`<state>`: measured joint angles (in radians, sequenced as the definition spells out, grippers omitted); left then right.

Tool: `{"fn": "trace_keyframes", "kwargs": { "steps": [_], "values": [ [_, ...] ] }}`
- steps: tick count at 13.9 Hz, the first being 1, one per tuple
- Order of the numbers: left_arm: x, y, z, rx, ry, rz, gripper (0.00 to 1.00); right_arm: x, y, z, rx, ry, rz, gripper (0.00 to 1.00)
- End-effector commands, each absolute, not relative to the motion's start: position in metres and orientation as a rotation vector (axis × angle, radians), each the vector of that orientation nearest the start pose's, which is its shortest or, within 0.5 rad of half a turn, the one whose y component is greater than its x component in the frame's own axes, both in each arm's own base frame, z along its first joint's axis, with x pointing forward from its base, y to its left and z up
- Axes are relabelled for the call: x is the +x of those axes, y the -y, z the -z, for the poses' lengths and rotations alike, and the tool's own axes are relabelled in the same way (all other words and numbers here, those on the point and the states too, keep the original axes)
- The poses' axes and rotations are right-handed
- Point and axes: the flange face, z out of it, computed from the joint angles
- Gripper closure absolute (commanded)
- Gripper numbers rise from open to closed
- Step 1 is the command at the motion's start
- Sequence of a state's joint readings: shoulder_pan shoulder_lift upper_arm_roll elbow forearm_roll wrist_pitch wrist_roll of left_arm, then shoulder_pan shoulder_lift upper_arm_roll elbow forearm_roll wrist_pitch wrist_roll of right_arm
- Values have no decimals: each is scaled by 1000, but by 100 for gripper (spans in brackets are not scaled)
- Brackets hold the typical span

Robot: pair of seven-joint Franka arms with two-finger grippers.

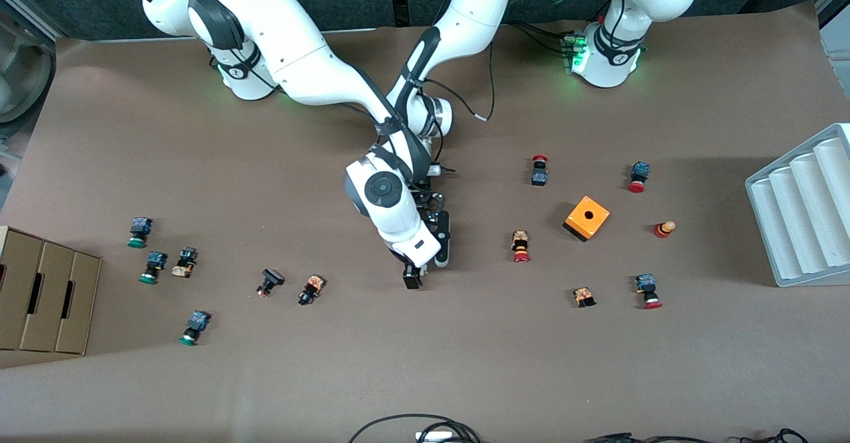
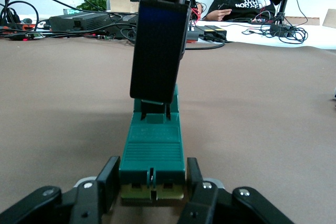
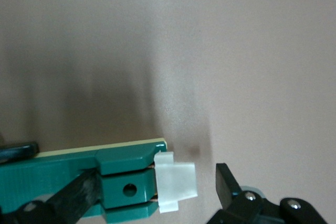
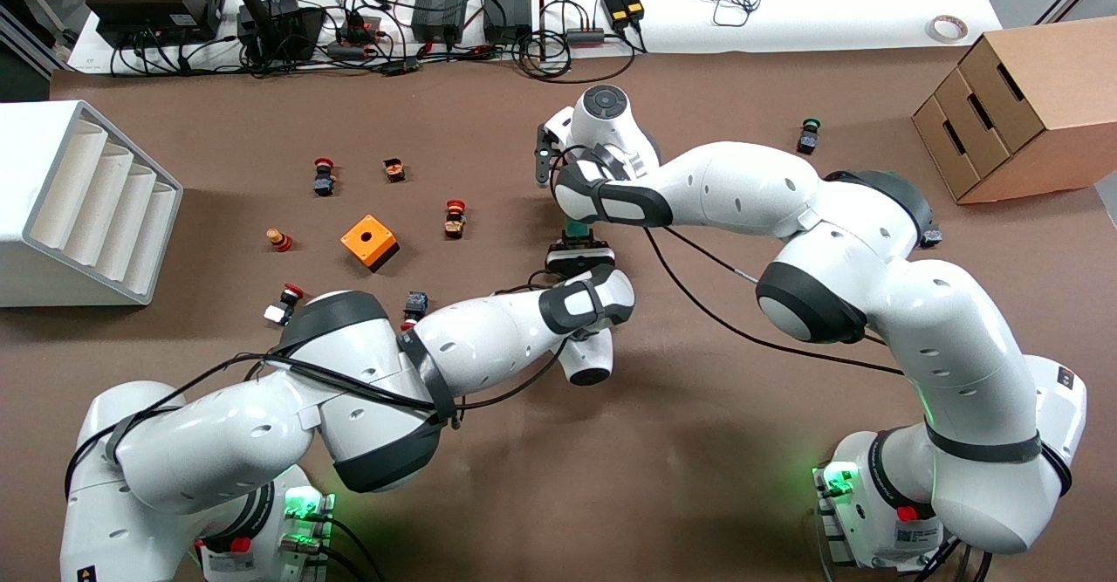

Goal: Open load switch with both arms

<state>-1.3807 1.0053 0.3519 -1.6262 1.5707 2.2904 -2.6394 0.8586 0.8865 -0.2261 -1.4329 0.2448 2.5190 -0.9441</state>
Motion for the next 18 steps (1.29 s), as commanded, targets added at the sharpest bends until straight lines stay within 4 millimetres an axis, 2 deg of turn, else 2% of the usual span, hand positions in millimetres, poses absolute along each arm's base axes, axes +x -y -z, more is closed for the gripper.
{"fn": "trace_keyframes", "kwargs": {
  "steps": [1,9,18],
  "values": [
    [346,558,-47,-2549,72,1866,41,581,-468,-189,-2318,2135,379,46],
    [347,561,-49,-2549,70,1871,41,576,-465,-180,-2310,2156,337,51],
    [347,560,-48,-2549,69,1870,41,572,-465,-194,-2293,2161,230,58]
  ]
}}
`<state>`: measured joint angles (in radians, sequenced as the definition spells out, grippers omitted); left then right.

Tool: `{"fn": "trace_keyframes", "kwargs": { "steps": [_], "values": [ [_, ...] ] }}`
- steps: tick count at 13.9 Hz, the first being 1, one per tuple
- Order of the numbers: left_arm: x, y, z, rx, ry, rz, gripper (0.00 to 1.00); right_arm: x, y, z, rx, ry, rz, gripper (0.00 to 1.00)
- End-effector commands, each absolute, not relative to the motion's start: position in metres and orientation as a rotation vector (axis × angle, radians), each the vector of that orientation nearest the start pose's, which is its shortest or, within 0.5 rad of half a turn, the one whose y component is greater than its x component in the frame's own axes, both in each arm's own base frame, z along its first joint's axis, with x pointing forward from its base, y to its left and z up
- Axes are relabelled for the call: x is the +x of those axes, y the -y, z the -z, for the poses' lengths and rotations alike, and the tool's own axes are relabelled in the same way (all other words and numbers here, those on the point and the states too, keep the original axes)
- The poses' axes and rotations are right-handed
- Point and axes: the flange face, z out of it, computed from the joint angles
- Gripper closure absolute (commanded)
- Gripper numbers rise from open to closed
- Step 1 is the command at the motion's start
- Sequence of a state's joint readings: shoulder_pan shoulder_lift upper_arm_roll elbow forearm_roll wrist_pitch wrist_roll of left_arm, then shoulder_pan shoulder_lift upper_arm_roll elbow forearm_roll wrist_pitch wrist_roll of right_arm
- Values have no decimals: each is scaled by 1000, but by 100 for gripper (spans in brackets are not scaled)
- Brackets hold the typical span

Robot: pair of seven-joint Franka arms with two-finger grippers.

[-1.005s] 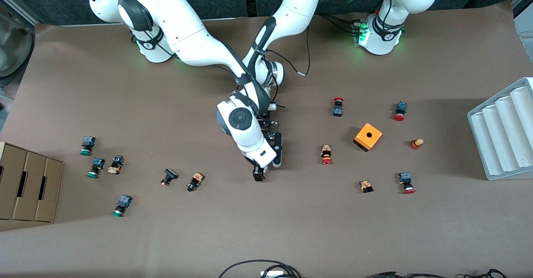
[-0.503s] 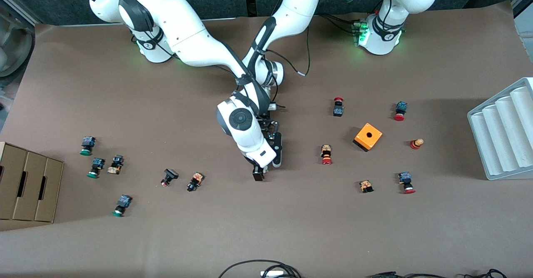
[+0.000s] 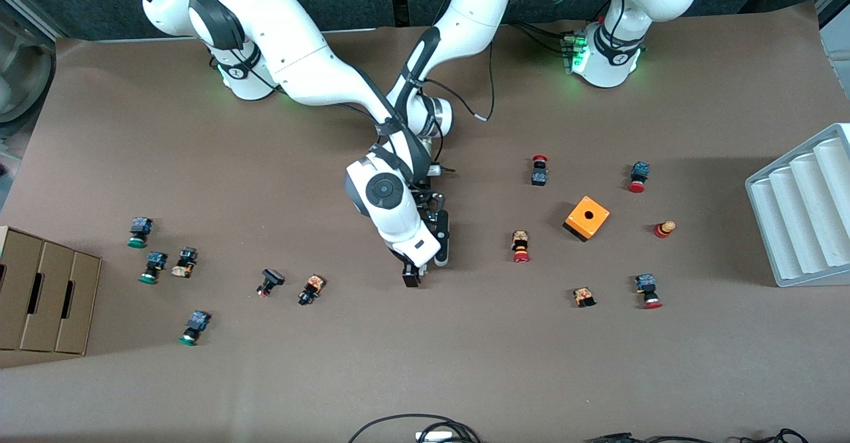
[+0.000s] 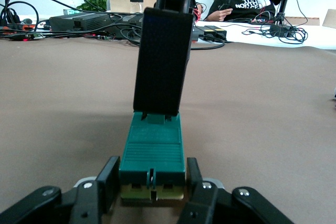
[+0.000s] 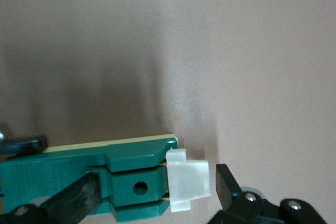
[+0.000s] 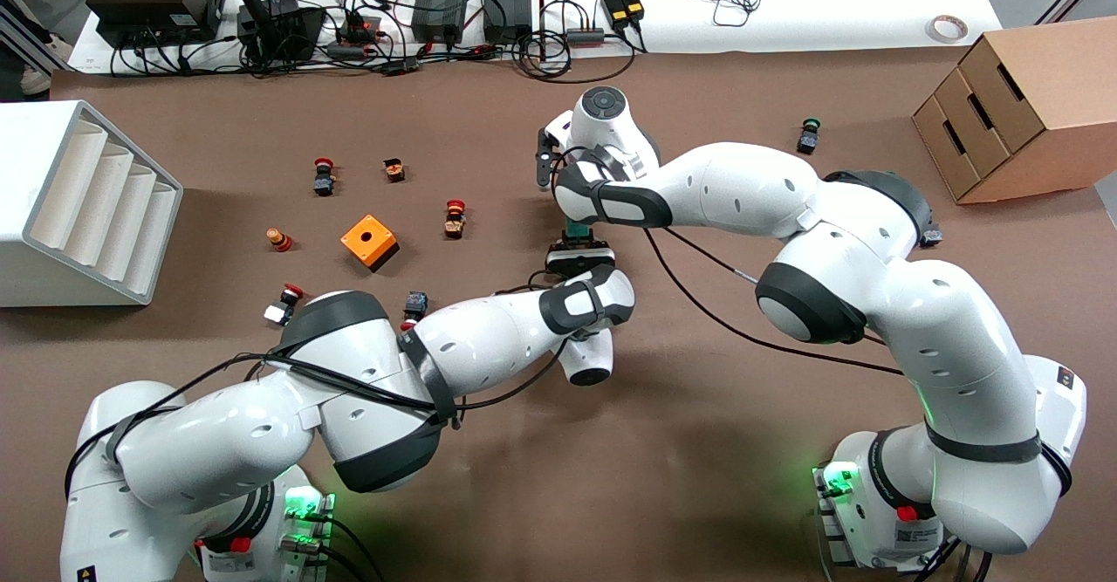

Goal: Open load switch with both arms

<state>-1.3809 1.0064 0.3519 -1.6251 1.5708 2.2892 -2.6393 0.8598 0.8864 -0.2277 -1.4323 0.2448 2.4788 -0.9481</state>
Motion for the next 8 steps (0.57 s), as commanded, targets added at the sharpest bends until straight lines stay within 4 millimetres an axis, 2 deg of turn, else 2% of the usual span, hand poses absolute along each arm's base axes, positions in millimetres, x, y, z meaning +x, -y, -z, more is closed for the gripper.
{"fn": "trace_keyframes", "kwargs": {
  "steps": [1,8],
  "values": [
    [347,560,-48,-2548,69,1869,41,571,-465,-194,-2288,2174,223,58],
    [347,560,-48,-2551,70,1868,41,571,-467,-202,-2283,2183,229,60]
  ]
}}
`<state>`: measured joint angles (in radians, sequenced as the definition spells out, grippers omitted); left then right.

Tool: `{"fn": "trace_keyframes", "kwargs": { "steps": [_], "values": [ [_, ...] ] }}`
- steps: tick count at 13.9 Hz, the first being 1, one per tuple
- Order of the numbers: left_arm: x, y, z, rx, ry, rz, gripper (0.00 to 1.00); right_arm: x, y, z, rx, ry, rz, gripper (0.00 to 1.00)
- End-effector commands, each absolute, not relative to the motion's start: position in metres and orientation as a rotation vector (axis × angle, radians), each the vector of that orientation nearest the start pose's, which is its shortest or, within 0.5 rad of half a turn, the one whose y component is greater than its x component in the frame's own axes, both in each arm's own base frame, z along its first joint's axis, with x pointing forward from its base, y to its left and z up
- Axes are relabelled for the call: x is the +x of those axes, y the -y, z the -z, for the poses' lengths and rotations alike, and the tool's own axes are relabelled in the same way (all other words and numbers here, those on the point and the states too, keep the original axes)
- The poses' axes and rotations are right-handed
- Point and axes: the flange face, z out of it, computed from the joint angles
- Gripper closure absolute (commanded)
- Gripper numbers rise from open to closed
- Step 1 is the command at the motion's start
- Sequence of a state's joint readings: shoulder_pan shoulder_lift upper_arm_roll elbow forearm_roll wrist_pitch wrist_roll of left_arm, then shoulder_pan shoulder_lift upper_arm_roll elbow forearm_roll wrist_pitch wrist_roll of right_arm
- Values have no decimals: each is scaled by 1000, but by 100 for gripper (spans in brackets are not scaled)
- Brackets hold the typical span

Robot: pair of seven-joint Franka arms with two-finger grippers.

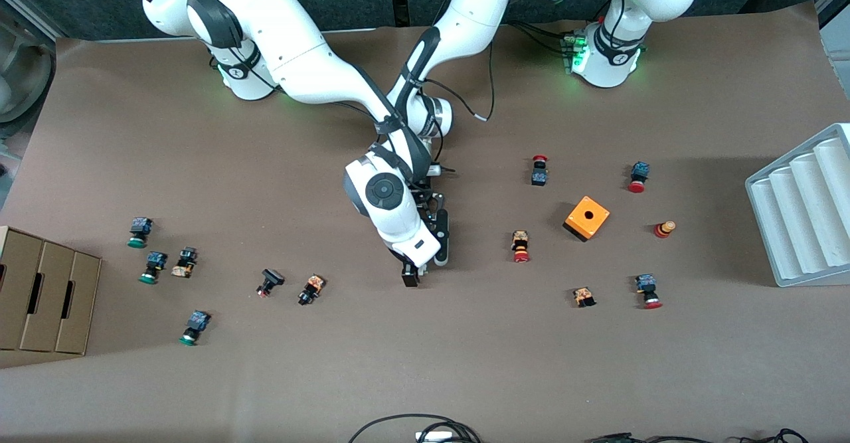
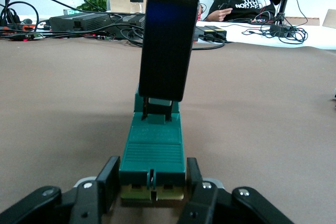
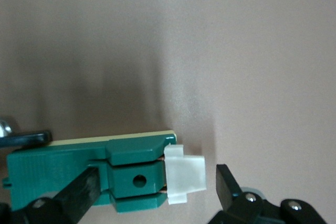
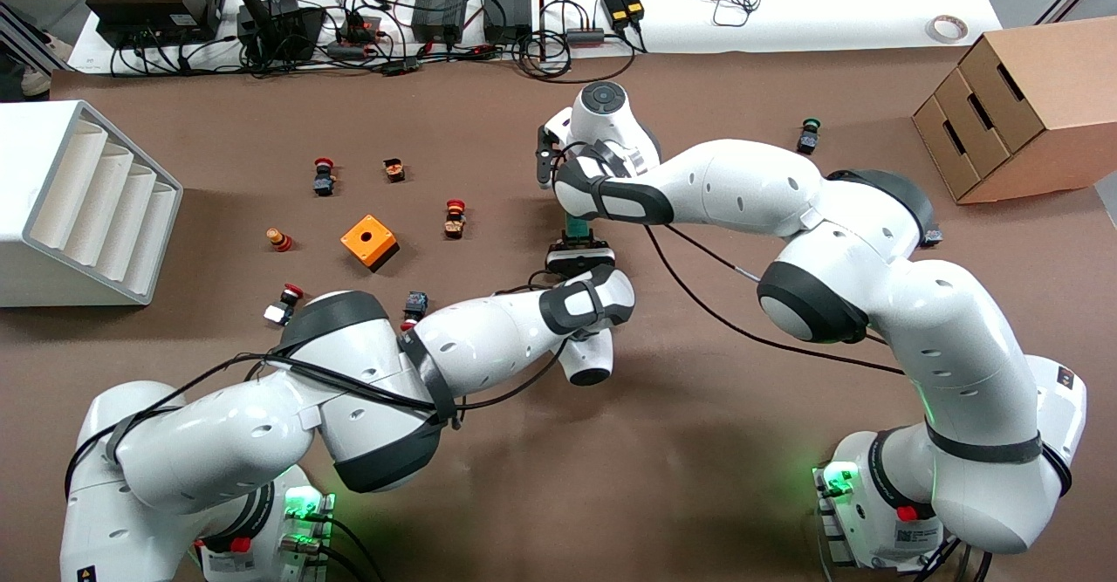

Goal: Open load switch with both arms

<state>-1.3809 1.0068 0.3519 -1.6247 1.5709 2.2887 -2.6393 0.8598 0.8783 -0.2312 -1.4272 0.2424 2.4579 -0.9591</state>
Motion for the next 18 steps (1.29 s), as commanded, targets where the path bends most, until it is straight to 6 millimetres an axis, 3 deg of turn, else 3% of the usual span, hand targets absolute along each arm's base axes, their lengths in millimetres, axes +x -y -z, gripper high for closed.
{"fn": "trace_keyframes", "kwargs": {
  "steps": [1,5,18],
  "values": [
    [347,560,-48,-2551,72,1868,41,570,-467,-201,-2282,2182,224,61],
    [347,560,-47,-2550,68,1868,41,563,-473,-198,-2270,2190,202,69],
    [347,559,-45,-2548,68,1867,41,549,-481,-198,-2241,2200,111,70]
  ]
}}
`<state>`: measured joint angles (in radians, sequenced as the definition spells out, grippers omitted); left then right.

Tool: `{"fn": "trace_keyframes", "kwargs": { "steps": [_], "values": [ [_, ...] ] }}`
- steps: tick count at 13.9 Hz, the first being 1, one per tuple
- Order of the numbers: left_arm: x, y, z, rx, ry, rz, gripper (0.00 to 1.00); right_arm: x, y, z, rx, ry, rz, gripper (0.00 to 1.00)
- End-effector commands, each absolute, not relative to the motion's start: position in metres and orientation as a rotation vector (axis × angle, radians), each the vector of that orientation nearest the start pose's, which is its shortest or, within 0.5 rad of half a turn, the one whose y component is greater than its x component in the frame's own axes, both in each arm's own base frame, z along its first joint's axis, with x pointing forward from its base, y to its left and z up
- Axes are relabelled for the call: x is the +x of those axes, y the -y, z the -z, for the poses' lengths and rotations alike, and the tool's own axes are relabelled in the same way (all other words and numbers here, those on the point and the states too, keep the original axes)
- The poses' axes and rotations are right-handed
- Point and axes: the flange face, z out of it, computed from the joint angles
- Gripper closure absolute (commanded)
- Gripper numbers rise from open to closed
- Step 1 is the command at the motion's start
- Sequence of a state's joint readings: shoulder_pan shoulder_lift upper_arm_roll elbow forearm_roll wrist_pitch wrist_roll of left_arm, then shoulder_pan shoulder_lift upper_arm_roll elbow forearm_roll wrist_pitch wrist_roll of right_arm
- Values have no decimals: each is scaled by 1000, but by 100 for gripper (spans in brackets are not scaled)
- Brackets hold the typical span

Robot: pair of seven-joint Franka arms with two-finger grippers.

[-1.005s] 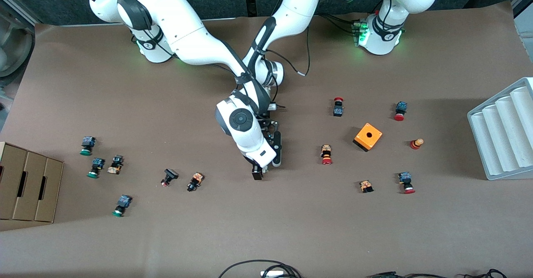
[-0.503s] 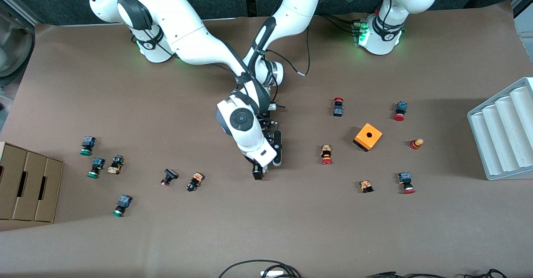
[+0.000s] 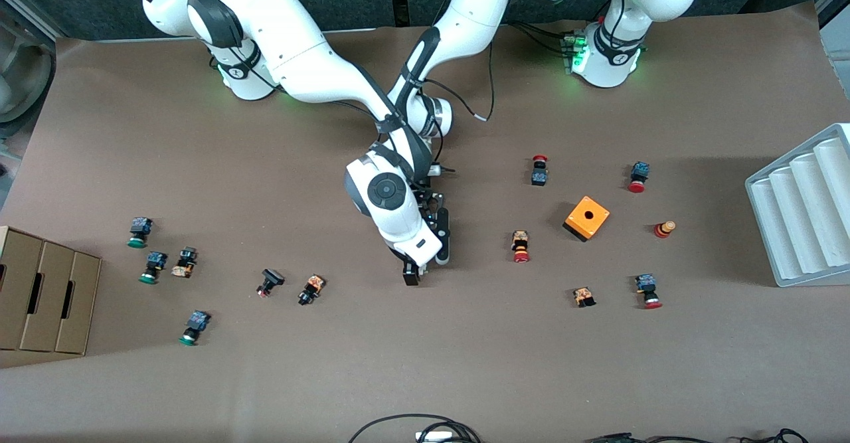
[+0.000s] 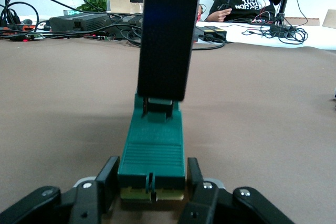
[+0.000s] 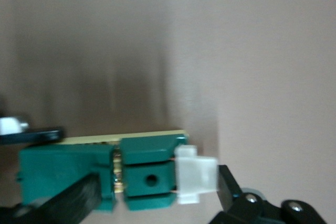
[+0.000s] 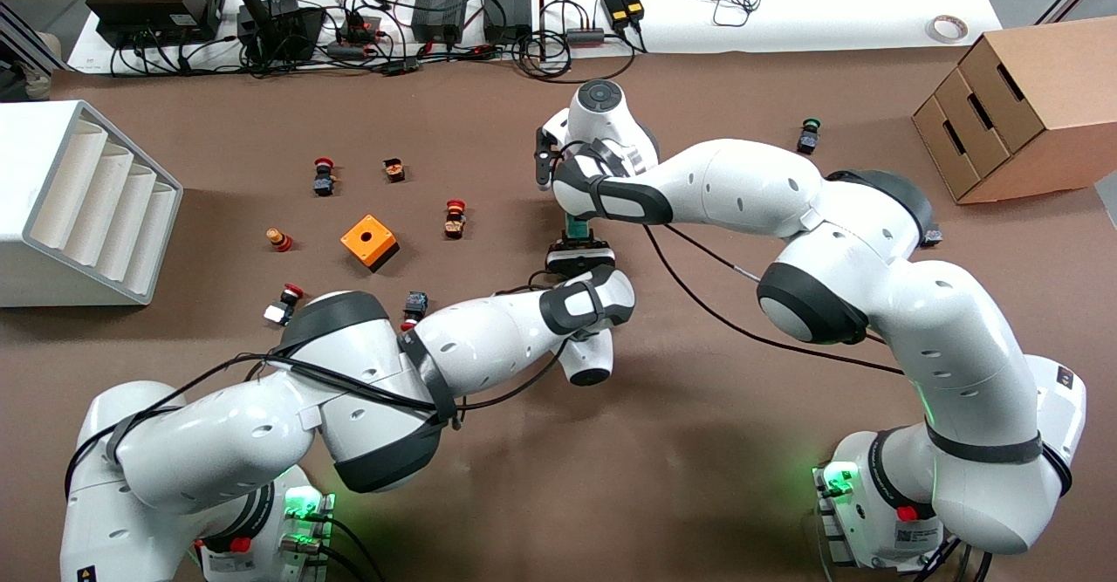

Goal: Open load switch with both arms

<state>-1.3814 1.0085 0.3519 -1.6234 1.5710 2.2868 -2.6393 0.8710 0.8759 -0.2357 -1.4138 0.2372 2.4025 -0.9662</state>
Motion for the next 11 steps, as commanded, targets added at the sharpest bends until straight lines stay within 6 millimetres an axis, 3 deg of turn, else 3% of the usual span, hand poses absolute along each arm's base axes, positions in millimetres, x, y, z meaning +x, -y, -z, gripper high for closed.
{"fn": "trace_keyframes", "kwargs": {
  "steps": [1,11],
  "values": [
    [347,559,-45,-2549,68,1865,41,549,-481,-198,-2241,2200,106,70],
    [346,559,-45,-2551,72,1866,39,549,-481,-199,-2239,2203,101,68]
  ]
}}
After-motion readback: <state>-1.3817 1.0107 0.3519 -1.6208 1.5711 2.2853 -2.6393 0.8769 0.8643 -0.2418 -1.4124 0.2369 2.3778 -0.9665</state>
